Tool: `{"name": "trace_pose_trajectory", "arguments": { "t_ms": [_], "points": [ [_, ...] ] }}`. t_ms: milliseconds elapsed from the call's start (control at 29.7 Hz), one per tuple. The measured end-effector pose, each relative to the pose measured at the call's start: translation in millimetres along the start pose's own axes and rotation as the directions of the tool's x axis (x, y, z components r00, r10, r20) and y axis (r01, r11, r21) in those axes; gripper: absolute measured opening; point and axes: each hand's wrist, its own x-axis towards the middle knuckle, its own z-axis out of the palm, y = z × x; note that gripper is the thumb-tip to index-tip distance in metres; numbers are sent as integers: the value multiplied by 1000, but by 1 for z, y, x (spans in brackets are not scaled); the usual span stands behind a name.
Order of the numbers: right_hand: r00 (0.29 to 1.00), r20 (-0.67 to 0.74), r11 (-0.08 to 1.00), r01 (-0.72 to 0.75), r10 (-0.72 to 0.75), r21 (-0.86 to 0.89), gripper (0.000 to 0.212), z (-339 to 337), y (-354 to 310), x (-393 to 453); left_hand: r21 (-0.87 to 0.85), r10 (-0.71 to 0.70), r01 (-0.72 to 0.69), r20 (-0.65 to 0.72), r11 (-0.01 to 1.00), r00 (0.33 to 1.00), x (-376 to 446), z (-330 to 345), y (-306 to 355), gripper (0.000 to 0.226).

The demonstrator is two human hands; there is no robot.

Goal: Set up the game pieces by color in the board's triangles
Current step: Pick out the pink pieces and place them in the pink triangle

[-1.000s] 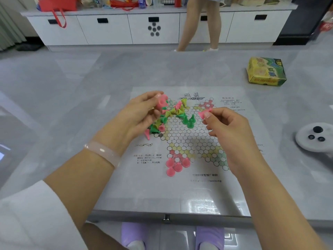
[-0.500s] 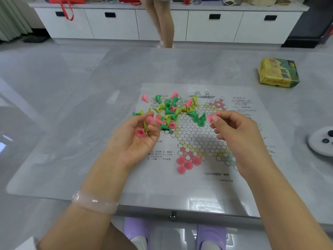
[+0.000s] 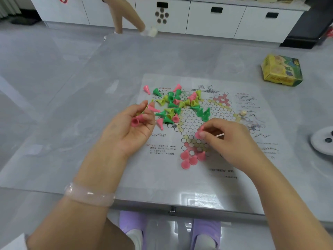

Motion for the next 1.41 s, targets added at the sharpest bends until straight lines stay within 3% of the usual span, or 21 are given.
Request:
{"name": "trace_pose_trajectory", "arguments": {
  "t_ms": [202,336,639,1412],
  "points": [
    [982,189,998,14,-2,-60,16,5,-6,0,24,24,-23,-38,999,999,3,-4,6,16],
    [985,166,999,-41,42,-9,22,-1,-5,2,34,32,-30,-43,999,999,3,-6,10,16],
    [969,221,992,-89,107,-89,10,-2,-7,3,88,63,-58,-57,994,996,3,-4,4,14],
    [958,246,986,-117,143,-120,12,-2,-10,-1,82,69,-65,-53,995,996,2,-3,4,14]
  ]
}}
